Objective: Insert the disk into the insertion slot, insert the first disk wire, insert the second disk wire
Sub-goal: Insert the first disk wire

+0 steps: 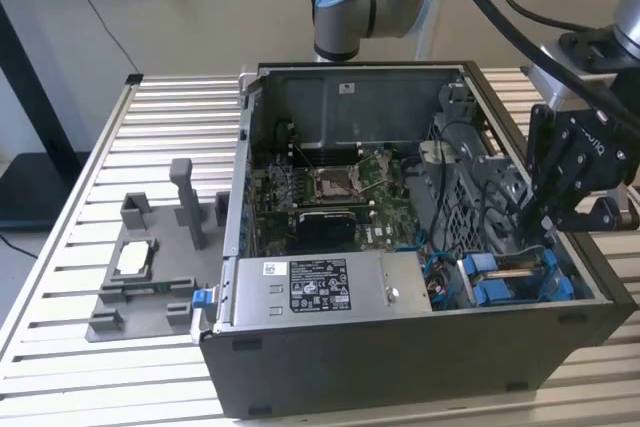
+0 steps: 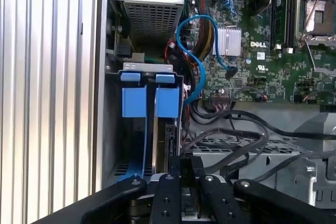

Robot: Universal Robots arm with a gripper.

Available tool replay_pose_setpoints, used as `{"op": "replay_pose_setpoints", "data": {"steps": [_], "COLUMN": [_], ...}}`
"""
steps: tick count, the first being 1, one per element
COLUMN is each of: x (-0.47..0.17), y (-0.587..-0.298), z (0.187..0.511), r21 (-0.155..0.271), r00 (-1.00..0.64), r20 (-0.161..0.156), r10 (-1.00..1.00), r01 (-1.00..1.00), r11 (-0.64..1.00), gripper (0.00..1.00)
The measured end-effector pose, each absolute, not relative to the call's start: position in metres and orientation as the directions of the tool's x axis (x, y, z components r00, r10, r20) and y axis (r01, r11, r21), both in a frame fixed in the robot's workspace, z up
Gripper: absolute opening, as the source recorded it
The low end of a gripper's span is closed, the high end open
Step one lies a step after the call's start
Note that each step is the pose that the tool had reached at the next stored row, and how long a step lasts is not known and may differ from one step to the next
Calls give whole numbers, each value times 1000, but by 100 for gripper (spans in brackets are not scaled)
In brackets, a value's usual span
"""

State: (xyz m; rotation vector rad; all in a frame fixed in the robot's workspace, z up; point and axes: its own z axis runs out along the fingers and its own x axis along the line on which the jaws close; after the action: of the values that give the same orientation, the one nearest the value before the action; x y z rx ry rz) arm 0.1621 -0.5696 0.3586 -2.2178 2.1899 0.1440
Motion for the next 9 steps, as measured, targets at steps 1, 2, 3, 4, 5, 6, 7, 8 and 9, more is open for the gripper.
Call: {"op": "replay_pose_setpoints", "data": {"steps": [1, 2, 3, 4, 5, 6, 7, 8, 9], "x": [163, 164, 164, 164, 164, 164, 164, 164, 164], "y": [-570, -569, -570, -570, -570, -570, -570, -570, -570], "z": [358, 358, 358, 358, 358, 358, 358, 358, 358], "r21": [50, 50, 50, 50, 50, 50, 50, 50, 50], "r00": [10, 10, 10, 10, 10, 10, 10, 10, 10], "r20": [-81, -81, -81, -81, -81, -81, -81, -81, -81], "r10": [-997, -997, -997, -997, -997, -997, -997, -997, -997], "r01": [-999, -999, -999, -999, -999, -999, -999, -999, -999], "r11": [-14, -14, -14, -14, -14, -14, -14, -14, -14], "gripper": [19, 19, 19, 19, 19, 19, 19, 19, 19]}}
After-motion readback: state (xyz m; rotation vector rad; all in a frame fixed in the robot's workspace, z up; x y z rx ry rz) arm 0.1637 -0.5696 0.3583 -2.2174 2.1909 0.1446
